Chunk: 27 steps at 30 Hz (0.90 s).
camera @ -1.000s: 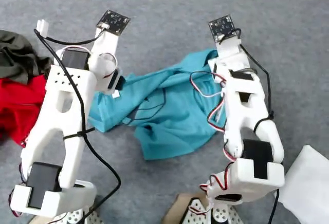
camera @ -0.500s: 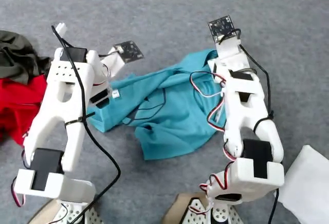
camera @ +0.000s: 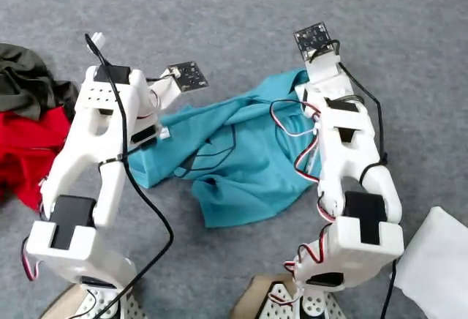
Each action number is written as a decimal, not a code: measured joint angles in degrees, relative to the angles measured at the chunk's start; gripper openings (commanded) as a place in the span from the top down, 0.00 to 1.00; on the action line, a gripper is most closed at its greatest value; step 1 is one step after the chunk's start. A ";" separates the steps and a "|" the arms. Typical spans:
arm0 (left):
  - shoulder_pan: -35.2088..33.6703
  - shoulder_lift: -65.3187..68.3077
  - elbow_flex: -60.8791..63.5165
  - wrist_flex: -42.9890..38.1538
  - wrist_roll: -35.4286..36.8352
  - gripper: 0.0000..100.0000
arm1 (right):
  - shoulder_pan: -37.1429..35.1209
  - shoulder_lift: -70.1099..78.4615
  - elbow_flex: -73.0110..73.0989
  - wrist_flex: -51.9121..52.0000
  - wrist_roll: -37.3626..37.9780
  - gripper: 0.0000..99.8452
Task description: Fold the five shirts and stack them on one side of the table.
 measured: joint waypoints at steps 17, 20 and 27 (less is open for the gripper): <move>0.00 0.53 -0.18 -4.92 5.89 0.89 | 0.00 0.18 0.00 0.00 0.00 1.00; -0.18 0.62 -0.18 -3.60 5.89 0.89 | 0.00 0.18 0.00 0.00 0.00 1.00; -0.18 0.62 -0.18 -3.34 5.89 0.90 | 0.00 0.18 0.00 0.00 0.00 1.00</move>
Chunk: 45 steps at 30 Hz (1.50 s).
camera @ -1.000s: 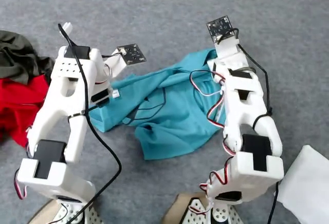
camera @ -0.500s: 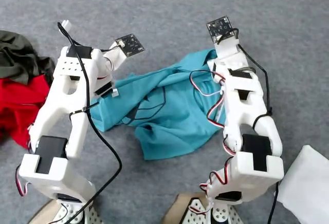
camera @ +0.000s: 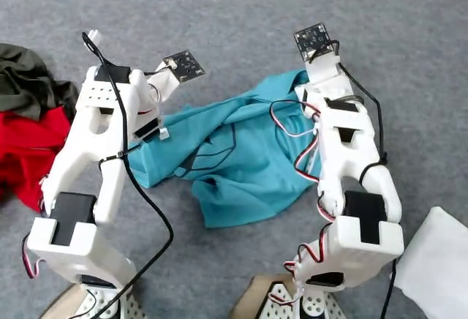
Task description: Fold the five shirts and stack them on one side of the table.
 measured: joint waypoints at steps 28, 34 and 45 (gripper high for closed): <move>0.00 0.00 0.00 2.81 0.44 0.98 | 0.00 0.00 0.00 0.00 0.00 1.00; 1.05 0.00 -0.26 2.81 0.53 0.98 | 0.00 0.00 0.00 0.00 0.00 1.00; 1.05 13.19 -27.60 19.25 16.70 0.97 | 0.00 0.00 0.00 0.00 0.00 1.00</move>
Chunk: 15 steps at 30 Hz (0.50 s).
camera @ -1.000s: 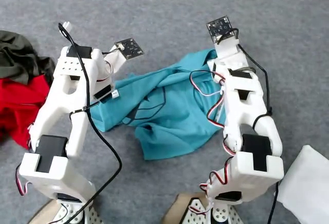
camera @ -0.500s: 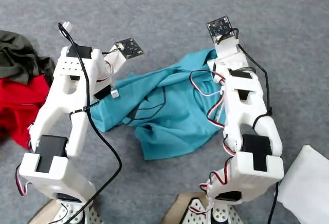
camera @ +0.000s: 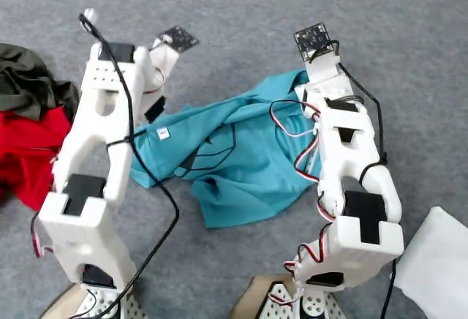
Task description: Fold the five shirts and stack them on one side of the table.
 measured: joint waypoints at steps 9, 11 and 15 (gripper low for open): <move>-1.58 7.03 -9.14 6.59 0.79 0.75 | 0.00 0.00 0.00 0.00 0.00 1.00; -1.58 7.03 -8.26 6.59 0.00 0.75 | 0.00 0.00 0.00 0.00 0.00 1.00; -1.58 7.03 -7.91 6.59 -2.29 0.77 | 0.00 0.00 0.00 0.00 0.00 1.00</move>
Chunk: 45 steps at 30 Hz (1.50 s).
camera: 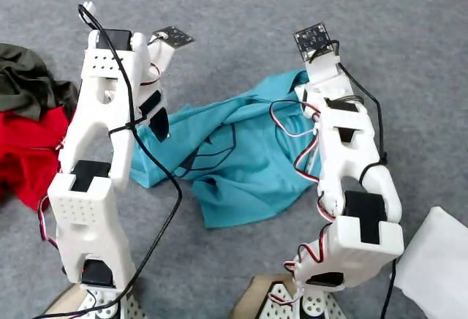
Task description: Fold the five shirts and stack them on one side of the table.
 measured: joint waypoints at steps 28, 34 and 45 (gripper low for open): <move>-0.35 5.98 0.18 0.00 -5.27 0.80 | 0.00 0.00 0.00 0.00 0.00 1.00; -0.97 6.59 0.18 0.00 -8.62 0.84 | 0.00 0.00 0.00 0.00 0.00 1.00; -6.51 11.87 -5.36 0.00 -9.76 0.85 | 0.00 0.00 0.00 0.00 0.00 1.00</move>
